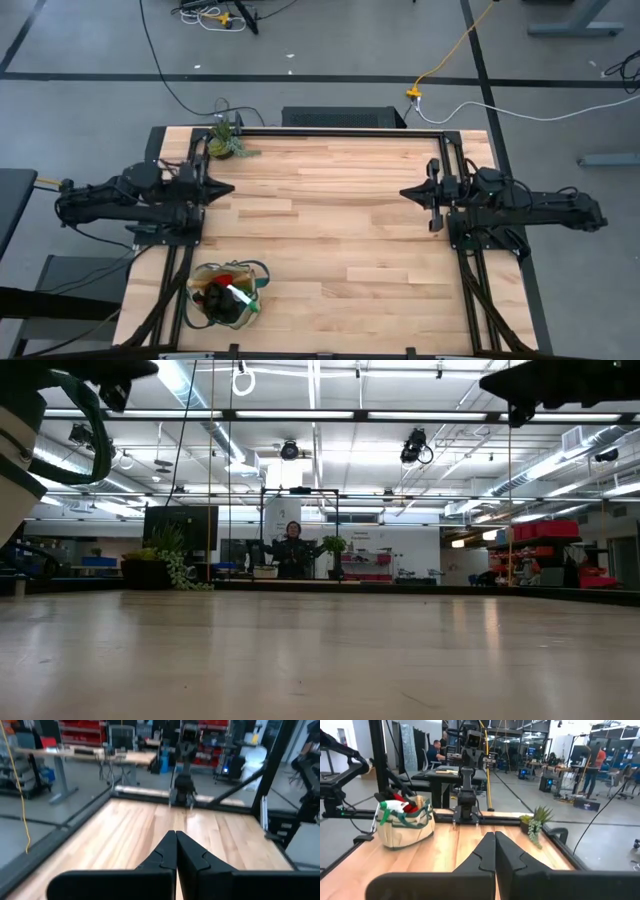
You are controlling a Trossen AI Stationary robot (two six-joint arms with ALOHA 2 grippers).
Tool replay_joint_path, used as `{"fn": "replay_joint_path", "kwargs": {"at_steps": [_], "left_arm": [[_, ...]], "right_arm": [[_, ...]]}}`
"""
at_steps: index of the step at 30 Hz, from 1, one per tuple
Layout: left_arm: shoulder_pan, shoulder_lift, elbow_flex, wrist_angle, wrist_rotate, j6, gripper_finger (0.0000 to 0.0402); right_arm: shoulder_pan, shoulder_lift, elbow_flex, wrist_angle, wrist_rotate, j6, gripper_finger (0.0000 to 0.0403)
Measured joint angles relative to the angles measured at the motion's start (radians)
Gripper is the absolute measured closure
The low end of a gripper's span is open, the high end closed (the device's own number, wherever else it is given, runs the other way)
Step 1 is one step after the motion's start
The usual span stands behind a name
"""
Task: Pick & Place Garden tools in Gardening bag
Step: Return to Home Position
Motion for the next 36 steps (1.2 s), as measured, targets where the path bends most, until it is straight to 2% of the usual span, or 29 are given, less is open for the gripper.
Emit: {"fn": "replay_joint_path", "kwargs": {"at_steps": [7, 12, 18, 27, 36], "left_arm": [[0.0, -0.028, -0.143, 0.051, 0.0, -0.086, 0.0399], [0.0, -0.064, -0.215, 0.118, 0.0, -0.116, 0.0399], [0.0, -0.085, -0.229, 0.116, 0.0, -0.123, 0.0399], [0.0, -0.085, -0.229, 0.114, -0.002, -0.032, 0.0399], [0.0, -0.084, -0.229, 0.106, 0.062, 0.006, 0.0399]], "right_arm": [[0.0, -0.028, -0.069, 0.004, -0.034, 0.065, 0.0403], [0.0, -0.029, -0.08, 0.003, 0.007, 0.119, 0.0403], [0.0, -0.029, -0.08, 0.001, 0.011, 0.122, 0.04], [0.0, -0.028, -0.08, 0.0, 0.011, 0.122, 0.0382], [0.0, -0.028, -0.08, -0.001, 0.011, 0.122, 0.0381]]}}
